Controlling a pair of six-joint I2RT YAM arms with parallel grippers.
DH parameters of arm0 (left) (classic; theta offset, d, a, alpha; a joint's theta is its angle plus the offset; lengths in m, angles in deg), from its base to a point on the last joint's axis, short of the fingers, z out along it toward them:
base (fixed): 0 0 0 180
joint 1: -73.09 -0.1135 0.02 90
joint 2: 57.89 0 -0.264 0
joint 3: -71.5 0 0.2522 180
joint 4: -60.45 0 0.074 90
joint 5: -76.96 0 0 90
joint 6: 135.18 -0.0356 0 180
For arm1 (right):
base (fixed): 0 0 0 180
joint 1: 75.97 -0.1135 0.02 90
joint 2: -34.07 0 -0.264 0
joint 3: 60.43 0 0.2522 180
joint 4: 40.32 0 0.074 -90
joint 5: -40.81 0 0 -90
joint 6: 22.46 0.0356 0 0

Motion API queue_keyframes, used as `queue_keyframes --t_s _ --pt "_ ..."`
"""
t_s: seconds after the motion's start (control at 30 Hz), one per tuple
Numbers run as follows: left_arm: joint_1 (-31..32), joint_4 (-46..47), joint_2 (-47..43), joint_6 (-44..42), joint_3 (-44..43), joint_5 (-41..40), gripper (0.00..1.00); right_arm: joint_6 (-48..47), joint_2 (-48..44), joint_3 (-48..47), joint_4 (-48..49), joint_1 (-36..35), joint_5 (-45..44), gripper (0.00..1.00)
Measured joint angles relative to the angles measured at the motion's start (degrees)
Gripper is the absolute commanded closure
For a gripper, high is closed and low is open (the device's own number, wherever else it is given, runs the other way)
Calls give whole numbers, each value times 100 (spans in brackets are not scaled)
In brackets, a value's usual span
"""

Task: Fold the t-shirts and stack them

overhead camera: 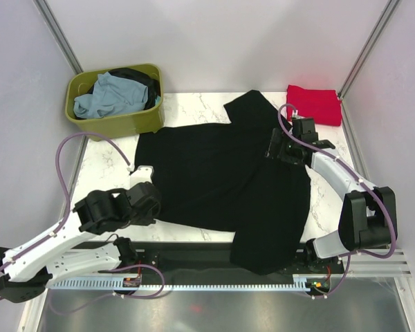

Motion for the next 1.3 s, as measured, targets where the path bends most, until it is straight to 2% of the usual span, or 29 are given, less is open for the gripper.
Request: queue_keyframes --t_s 0.3,0.37,0.4,0.43,0.5,0.57,0.63,0.67,0.8,0.93,1.07,1.13,1.2,1.3 --pt "0 -52 -490 -170 -74 133 75 48 -197 684 -35 -127 37 2" --pt "0 -52 -568 -221 -74 195 78 57 -267 739 -39 -127 39 2" --pt "0 -52 -588 -234 -74 203 84 57 -306 754 -37 -127 39 2" --pt "0 -52 -605 -243 -74 208 96 57 -339 765 -39 -127 39 2" --pt "0 -55 -638 -280 -74 214 98 57 -374 765 -35 -127 39 2" --pt "0 -55 -658 -315 -63 243 79 59 -400 765 -39 -127 39 2" --pt "0 -39 -649 -415 31 402 66 61 -422 769 -35 -155 39 2" --pt "-2 -28 -625 -463 140 531 64 70 -437 787 -15 -166 33 2" --pt "-11 0 -2 -463 601 839 63 210 -455 968 57 -575 -24 2" --pt "-79 103 894 -326 660 901 60 522 -608 1373 142 -1196 -168 2" --pt "-92 918 994 -247 640 1250 54 776 -1008 1753 129 -1526 -348 2" --pt "-188 1335 1250 -251 625 1268 57 876 -1093 1829 131 -1554 -481 2" --pt "-586 1808 1738 -299 671 1303 60 946 -1016 1825 157 -1554 -640 2" --pt "-1569 2988 2712 -481 1119 1609 61 988 -603 1720 173 -1547 -863 2"
